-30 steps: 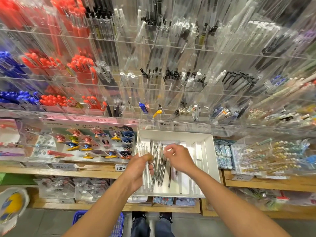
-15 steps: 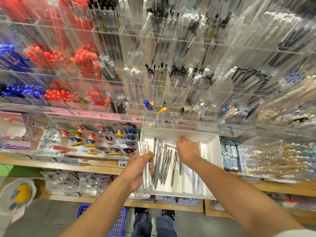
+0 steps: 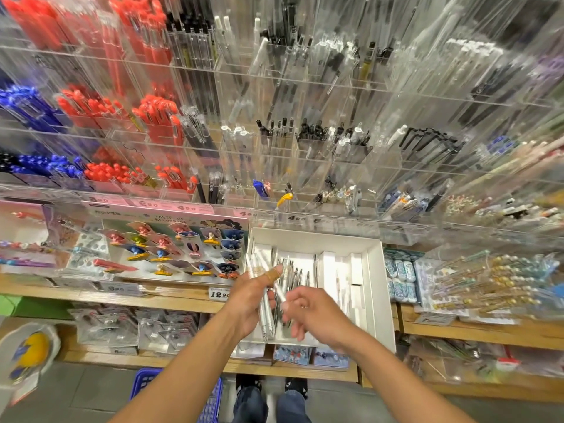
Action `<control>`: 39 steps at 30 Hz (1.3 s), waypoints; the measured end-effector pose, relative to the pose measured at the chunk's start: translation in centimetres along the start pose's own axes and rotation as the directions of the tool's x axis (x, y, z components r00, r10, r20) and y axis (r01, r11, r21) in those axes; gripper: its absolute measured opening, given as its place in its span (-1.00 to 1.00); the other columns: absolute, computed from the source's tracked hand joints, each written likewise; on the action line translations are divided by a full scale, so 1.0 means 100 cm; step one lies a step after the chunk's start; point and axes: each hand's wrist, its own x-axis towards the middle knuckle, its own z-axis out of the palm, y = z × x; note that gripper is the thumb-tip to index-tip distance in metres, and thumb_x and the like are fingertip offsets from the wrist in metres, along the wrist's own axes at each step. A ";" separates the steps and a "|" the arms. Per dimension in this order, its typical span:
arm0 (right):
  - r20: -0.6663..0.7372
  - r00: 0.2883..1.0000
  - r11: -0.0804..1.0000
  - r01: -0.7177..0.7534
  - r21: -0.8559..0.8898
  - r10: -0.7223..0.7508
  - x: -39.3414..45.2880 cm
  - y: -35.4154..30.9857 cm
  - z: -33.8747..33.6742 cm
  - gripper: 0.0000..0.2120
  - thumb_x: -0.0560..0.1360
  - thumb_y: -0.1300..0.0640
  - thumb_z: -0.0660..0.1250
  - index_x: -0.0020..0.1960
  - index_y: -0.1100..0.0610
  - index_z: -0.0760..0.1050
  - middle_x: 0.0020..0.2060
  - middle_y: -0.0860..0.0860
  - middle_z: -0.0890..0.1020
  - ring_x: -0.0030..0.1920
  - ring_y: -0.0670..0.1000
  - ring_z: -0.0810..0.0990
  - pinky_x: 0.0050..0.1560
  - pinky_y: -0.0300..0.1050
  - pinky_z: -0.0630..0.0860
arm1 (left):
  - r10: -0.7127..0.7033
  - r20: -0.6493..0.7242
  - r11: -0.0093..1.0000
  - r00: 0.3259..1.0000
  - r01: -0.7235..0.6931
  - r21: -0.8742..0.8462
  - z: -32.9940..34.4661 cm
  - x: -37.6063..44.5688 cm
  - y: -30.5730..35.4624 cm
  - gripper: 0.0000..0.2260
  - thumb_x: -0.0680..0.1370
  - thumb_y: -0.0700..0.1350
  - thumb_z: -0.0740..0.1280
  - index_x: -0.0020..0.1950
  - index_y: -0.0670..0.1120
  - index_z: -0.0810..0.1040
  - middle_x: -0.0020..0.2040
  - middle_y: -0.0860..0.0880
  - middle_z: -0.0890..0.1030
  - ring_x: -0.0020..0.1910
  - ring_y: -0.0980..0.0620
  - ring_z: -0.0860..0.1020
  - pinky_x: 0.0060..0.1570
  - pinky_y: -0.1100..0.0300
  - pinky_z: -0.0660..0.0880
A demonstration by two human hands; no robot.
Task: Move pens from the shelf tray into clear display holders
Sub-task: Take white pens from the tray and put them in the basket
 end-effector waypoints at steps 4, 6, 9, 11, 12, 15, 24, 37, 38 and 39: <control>0.097 0.994 0.998 0.048 -0.044 -0.043 -0.001 -0.003 0.015 -0.85 0.51 -0.01 0.40 0.02 0.02 0.51 -0.26 0.00 0.70 -0.43 -0.07 0.60 -0.40 -0.25 0.52 | 0.000 0.009 1.000 1.000 0.000 -0.010 -0.003 -0.001 0.001 -0.53 0.43 -0.15 0.53 0.26 -0.26 0.46 0.09 -0.16 0.57 0.07 -0.19 0.57 0.01 -0.10 0.59; 0.132 0.991 0.999 0.034 -0.021 -0.030 0.008 -0.003 0.008 -0.86 0.53 -0.03 0.38 -0.02 0.04 0.57 -0.21 0.01 0.71 -0.42 -0.08 0.59 -0.40 -0.25 0.52 | 0.003 -0.010 1.000 1.000 -0.003 -0.010 -0.007 0.000 0.001 -0.70 0.51 -0.24 0.43 0.20 -0.24 0.47 -0.11 -0.12 0.54 -0.23 -0.04 0.53 -0.31 0.07 0.53; -0.019 0.998 0.997 -0.066 -0.038 0.066 0.037 0.002 -0.006 -0.85 0.58 0.04 0.32 -0.04 0.09 0.60 -0.16 0.06 0.71 -0.42 -0.10 0.58 -0.34 -0.20 0.57 | -0.015 0.039 0.999 0.999 0.017 -0.043 -0.011 0.002 0.004 -0.92 0.58 -0.30 0.31 0.06 -0.22 0.50 -0.35 -0.04 0.49 -0.46 0.06 0.45 -0.50 0.20 0.44; -0.207 0.970 0.981 -0.156 -0.114 0.130 0.061 0.010 -0.009 -0.87 0.57 0.11 0.31 -0.09 0.10 0.61 -0.15 0.05 0.70 -0.30 -0.07 0.63 -0.16 -0.12 0.61 | -0.019 0.066 0.999 0.998 0.021 -0.032 -0.011 0.002 0.006 -0.96 0.59 -0.30 0.29 0.00 -0.19 0.52 -0.40 -0.03 0.47 -0.49 0.07 0.42 -0.53 0.23 0.41; -0.274 0.951 0.966 -0.196 -0.168 0.145 0.073 0.013 -0.008 -0.85 0.56 0.14 0.31 -0.13 0.12 0.62 -0.13 0.04 0.69 -0.19 -0.02 0.65 -0.06 -0.08 0.62 | -0.018 0.075 0.999 0.997 0.021 -0.028 -0.011 0.002 0.007 -0.95 0.60 -0.30 0.29 -0.03 -0.18 0.52 -0.41 -0.02 0.47 -0.49 0.07 0.41 -0.53 0.24 0.40; -0.351 0.919 0.899 -0.299 -0.320 0.181 0.101 0.020 0.003 -0.78 0.55 0.20 0.27 -0.24 0.18 0.59 -0.15 0.13 0.69 -0.13 0.08 0.65 -0.09 -0.10 0.58 | -0.025 0.085 0.999 0.996 0.027 -0.017 -0.015 0.004 0.007 -0.95 0.58 -0.27 0.34 -0.06 -0.16 0.55 -0.39 -0.02 0.50 -0.48 0.07 0.42 -0.51 0.23 0.42; -0.408 0.856 0.776 -0.481 -0.408 0.317 0.126 0.021 0.019 -0.81 0.53 0.17 0.34 -0.24 0.16 0.42 -0.32 0.01 0.51 -0.32 -0.01 0.51 -0.46 -0.22 0.35 | -0.025 0.097 1.000 0.995 0.026 -0.001 -0.020 0.006 0.006 -0.93 0.53 -0.30 0.39 -0.09 -0.14 0.59 -0.35 -0.02 0.57 -0.44 0.07 0.43 -0.45 0.23 0.45; -0.264 0.956 0.986 -0.098 0.132 0.131 0.061 0.003 0.000 -0.83 0.52 0.00 0.40 0.02 0.07 0.51 -0.14 -0.02 0.64 -0.33 -0.08 0.59 -0.28 -0.18 0.50 | -0.026 0.068 1.000 0.997 0.024 0.017 -0.016 0.006 0.008 -0.77 0.46 -0.24 0.50 0.08 -0.20 0.57 -0.34 -0.02 0.58 -0.44 0.07 0.47 -0.43 0.19 0.47; -0.246 0.964 0.984 -0.060 0.168 0.101 0.052 -0.001 0.000 -0.82 0.51 0.01 0.41 0.03 0.07 0.53 -0.19 -0.04 0.65 -0.36 -0.10 0.57 -0.32 -0.20 0.49 | -0.015 0.068 1.000 0.998 0.013 0.028 -0.015 0.005 0.007 -0.73 0.46 -0.19 0.51 0.11 -0.21 0.57 -0.31 -0.03 0.59 -0.42 0.06 0.48 -0.40 0.16 0.48; -0.231 0.970 0.981 -0.025 0.191 0.070 0.044 -0.006 0.001 -0.82 0.50 0.02 0.43 0.03 0.07 0.53 -0.24 -0.05 0.64 -0.38 -0.11 0.56 -0.34 -0.22 0.48 | -0.004 0.075 0.999 0.997 0.001 0.041 -0.015 0.004 0.007 -0.66 0.45 -0.13 0.53 0.14 -0.23 0.56 -0.26 -0.06 0.60 -0.38 0.04 0.50 -0.35 0.12 0.50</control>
